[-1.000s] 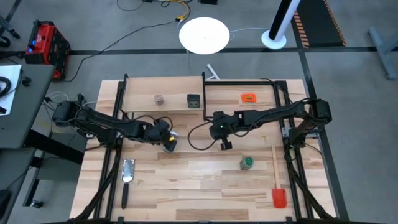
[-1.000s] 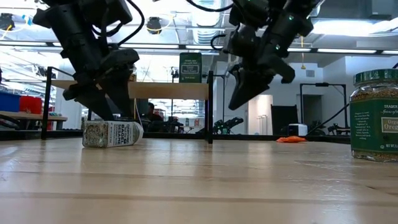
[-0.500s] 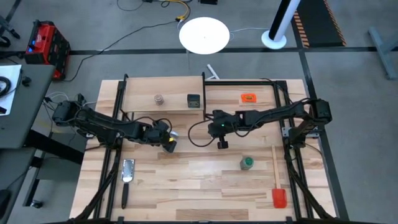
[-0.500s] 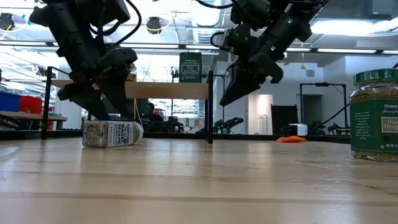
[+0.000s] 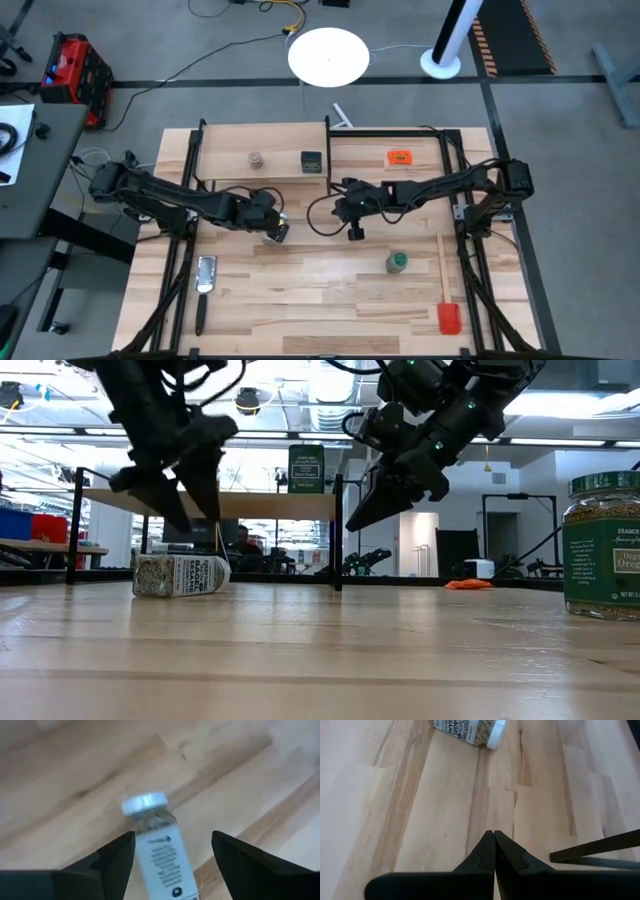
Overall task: Shelf spices
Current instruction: Put the white seasoning bottle on the shelf
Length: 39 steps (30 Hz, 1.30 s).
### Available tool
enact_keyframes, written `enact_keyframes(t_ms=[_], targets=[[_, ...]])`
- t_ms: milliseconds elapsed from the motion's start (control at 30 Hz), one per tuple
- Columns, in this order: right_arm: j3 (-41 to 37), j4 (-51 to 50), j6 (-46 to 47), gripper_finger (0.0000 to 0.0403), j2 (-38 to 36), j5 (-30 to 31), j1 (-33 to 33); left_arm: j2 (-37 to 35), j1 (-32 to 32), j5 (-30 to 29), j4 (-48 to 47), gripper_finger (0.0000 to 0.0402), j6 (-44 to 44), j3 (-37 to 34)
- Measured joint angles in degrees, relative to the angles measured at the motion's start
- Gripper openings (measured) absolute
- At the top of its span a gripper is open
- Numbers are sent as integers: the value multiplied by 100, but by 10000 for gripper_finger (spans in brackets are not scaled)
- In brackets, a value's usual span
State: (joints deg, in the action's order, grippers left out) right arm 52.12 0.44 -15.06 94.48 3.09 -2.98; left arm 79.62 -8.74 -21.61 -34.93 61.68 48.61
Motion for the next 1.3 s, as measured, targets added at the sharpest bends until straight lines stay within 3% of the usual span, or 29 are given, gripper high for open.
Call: enact_keyframes(t_ms=[367,767,867,1000,1300], targets=[[0,-2,21,4,0,2,-2,1216,-36,223,-777,253,-509,680],[0,7,19,4,0,2,0,2046,-36,338,-423,253,-958,698],[0,8,16,4,0,0,0,2113,-36,390,-344,233,-1146,694],[0,6,0,4,0,0,-2,1941,-67,430,-320,170,-1440,687],[2,3,3,4,0,0,-2,1197,-272,651,-247,170,-1865,661]])
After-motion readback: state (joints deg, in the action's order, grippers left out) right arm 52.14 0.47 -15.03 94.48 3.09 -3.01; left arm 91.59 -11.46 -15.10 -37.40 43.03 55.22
